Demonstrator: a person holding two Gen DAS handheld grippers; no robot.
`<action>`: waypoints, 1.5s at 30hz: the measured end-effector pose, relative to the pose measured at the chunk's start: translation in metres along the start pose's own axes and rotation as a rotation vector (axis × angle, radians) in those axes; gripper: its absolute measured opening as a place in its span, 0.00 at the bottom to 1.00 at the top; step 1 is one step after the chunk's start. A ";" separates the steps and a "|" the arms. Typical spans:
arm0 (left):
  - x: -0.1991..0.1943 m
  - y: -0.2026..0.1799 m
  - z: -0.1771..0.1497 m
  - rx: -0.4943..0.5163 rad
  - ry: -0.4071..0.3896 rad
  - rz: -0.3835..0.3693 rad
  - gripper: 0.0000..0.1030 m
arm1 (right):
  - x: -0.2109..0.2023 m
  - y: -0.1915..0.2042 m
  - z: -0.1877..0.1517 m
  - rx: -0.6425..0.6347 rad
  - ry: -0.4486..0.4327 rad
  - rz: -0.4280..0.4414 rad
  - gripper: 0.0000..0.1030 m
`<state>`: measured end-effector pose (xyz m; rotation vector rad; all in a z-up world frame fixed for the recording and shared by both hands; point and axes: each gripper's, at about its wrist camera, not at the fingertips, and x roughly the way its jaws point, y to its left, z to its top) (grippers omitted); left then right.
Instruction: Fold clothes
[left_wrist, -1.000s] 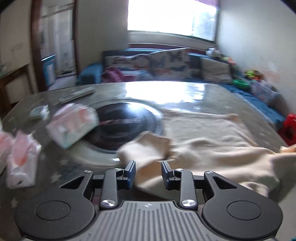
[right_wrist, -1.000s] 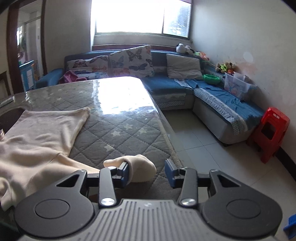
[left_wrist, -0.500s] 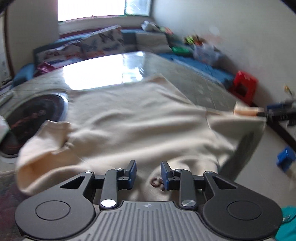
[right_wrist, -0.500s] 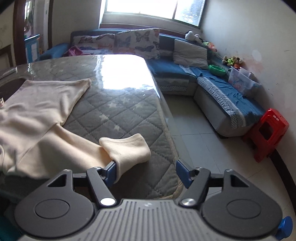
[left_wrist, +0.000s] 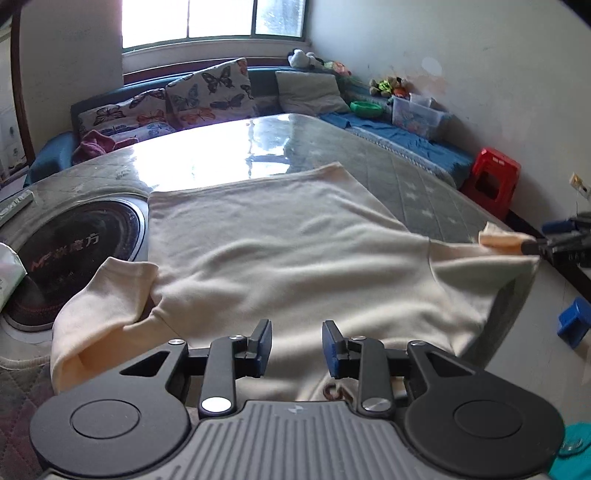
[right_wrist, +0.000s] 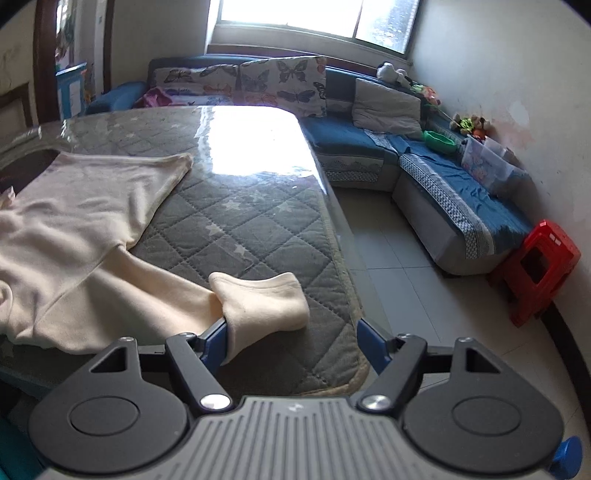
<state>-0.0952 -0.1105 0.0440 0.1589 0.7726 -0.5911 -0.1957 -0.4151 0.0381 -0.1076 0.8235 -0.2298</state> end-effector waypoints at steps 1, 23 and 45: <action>0.003 0.001 0.002 -0.008 -0.002 0.001 0.32 | 0.000 0.002 0.000 -0.009 -0.001 -0.004 0.73; 0.030 0.019 -0.003 -0.066 0.046 0.024 0.33 | 0.021 -0.044 -0.009 0.259 -0.051 -0.101 0.78; 0.024 0.080 0.009 -0.281 0.041 0.096 0.37 | 0.063 0.048 0.094 0.039 -0.052 0.228 0.60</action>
